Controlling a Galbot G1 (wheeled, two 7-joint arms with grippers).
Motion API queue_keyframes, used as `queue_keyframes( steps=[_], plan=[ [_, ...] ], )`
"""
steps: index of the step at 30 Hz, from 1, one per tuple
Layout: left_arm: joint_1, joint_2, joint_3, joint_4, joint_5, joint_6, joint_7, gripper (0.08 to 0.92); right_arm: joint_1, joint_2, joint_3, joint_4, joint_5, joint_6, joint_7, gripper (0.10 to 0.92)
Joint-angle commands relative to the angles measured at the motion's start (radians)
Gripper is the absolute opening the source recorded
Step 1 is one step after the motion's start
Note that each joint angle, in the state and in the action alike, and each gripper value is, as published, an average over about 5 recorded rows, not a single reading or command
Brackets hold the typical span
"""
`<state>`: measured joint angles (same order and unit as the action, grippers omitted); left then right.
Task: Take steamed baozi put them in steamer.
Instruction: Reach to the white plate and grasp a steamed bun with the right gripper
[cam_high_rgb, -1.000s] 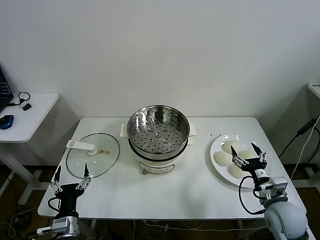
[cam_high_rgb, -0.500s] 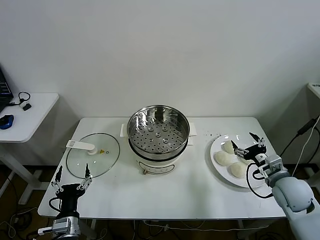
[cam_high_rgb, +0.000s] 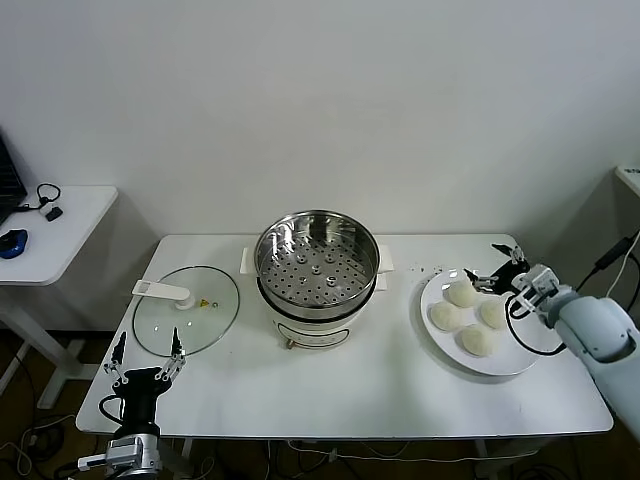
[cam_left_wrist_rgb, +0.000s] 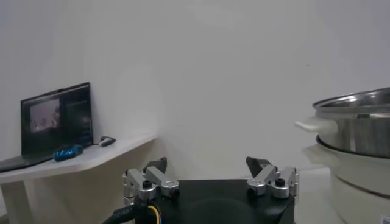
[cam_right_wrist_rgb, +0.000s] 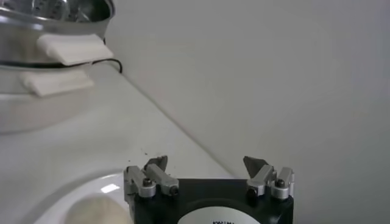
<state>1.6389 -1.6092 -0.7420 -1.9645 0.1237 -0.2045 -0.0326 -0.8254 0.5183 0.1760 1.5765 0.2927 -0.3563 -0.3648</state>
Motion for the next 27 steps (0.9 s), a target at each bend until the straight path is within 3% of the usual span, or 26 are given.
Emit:
queue_keyframes(
  steps=[1, 7, 27],
  plan=[
    [0.0, -0.049, 0.001, 0.002, 0.003, -0.001, 0.001, 0.823, 0.334, -0.209, -0.333, -0.097, 0.07, 0.005, -0.19, 0.823],
    [-0.007, -0.049, 0.009, 0.015, 0.009, -0.008, 0.002, 0.823, 0.629, -0.222, -0.663, -0.165, 0.073, 0.048, -0.325, 0.823],
    [-0.007, -0.049, 0.014, 0.024, 0.004, -0.025, 0.013, 0.823, 1.45, 0.049, -1.634, -0.419, 0.062, 0.259, -0.599, 0.823]
  ],
)
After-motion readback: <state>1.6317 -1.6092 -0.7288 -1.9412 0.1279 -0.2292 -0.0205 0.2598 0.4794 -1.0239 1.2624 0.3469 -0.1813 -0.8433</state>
